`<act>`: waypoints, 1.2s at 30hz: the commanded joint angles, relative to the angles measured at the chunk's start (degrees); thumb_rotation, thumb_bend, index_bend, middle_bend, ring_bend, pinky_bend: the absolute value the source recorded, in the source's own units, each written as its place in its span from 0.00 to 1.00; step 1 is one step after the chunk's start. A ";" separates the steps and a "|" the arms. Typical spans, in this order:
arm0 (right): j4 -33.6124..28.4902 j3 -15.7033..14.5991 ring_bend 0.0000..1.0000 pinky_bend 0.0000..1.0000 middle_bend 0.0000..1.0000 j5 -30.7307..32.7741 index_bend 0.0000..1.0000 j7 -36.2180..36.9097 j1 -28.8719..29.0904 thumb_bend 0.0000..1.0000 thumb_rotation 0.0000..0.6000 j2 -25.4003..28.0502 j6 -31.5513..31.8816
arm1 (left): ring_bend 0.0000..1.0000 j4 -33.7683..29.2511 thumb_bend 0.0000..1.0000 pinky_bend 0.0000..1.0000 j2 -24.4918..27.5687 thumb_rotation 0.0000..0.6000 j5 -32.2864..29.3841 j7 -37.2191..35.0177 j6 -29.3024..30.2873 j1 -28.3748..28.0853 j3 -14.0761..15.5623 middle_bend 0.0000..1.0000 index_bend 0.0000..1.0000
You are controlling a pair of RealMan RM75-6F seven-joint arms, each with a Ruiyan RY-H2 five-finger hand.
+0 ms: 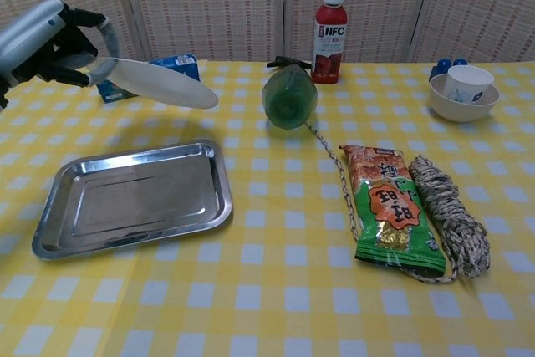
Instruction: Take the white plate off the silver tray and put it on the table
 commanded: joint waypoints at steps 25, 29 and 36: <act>0.10 -0.11 0.30 0.28 0.43 0.11 0.26 0.20 0.32 0.12 1.00 0.10 -0.62 | 1.00 7.48 0.47 1.00 -0.49 1.00 -4.04 3.76 -11.83 -2.24 0.02 1.00 0.55; -0.03 -0.28 0.30 0.28 0.43 -0.27 0.26 -0.14 0.28 0.12 1.00 0.02 -0.44 | 1.00 6.69 0.45 1.00 0.43 1.00 -4.17 4.61 -11.93 -1.49 0.36 1.00 0.39; -0.12 -0.41 0.30 0.28 0.43 -0.51 0.26 -0.28 0.27 0.12 1.00 0.00 -0.35 | 1.00 4.43 0.19 1.00 2.28 1.00 -4.32 7.14 -10.81 -0.20 0.71 1.00 0.31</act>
